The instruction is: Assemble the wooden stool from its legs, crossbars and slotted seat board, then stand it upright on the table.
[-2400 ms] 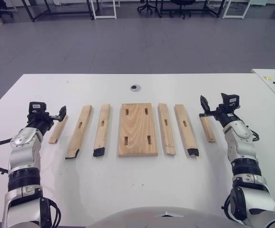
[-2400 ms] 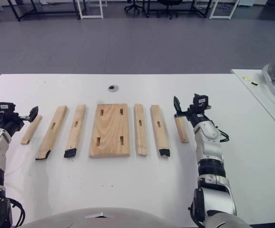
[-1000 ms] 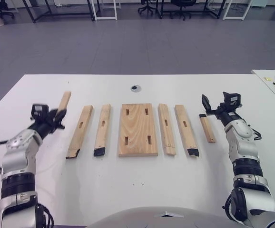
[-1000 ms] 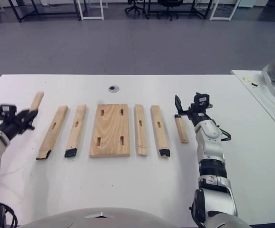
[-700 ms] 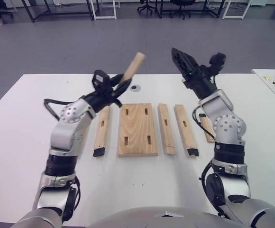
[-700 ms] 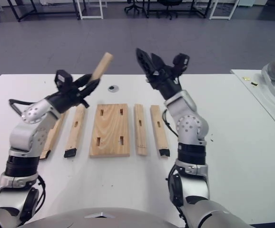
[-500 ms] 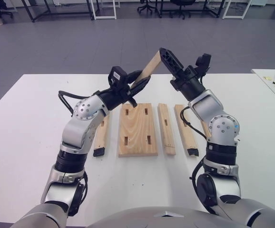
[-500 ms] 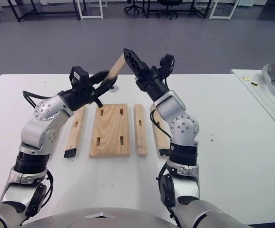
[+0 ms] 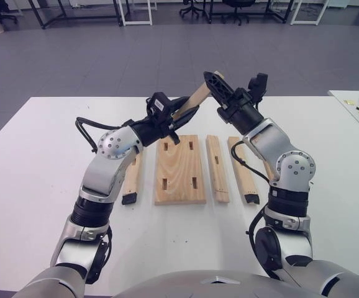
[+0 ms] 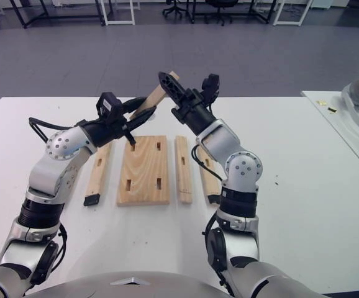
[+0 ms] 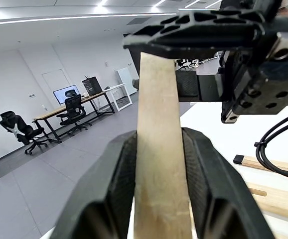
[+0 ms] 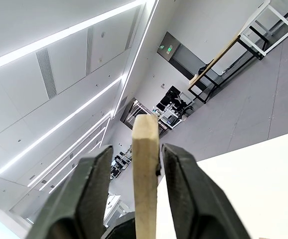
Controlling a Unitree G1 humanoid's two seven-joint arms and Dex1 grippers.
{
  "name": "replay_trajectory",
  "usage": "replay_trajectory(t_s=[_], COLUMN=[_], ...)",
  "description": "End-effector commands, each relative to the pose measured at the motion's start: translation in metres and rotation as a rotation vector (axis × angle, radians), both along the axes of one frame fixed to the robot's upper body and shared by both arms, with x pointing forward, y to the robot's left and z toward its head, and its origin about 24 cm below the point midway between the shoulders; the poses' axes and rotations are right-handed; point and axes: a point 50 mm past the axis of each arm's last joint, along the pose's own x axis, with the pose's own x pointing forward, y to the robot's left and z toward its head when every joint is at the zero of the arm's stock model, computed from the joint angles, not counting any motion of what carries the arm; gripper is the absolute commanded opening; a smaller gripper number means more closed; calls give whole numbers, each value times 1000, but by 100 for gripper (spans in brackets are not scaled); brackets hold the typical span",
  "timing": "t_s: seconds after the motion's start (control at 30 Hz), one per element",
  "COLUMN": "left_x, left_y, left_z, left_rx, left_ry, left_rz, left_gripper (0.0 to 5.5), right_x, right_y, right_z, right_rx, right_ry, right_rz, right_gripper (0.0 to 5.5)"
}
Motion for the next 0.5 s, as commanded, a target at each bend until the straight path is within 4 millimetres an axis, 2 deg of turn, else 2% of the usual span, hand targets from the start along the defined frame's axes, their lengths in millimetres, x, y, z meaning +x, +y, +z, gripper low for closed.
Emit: replay_trajectory(t_s=[0.03,0.17,0.3,0.37,0.4,0.5], left_x=[-1,-1,4,5,5,5], left_y=[0,1,3,5,7,13], left_z=[-1,-7,-12,-17,-20,-26], left_rx=[37,73,99,111,109,97], left_ry=[-12,-10,1,25,42,70], left_rz=[-7,-3,47,58,62,88], left_gripper=[130,130,129,129,166,209], right_x=[-2,-4,-4,-4,-5,-17], right_y=[-2,-1,-1,-10,-18,-43], right_z=[3,2,0,-7,-14,-35], right_rx=[2,-26,-77,-89,-91,-151], right_ry=[-8,-18,-31,-8,20,79], right_rz=[-10,-18,-89,-194,-261,-446], right_gripper=[110,45,41,41,41,41])
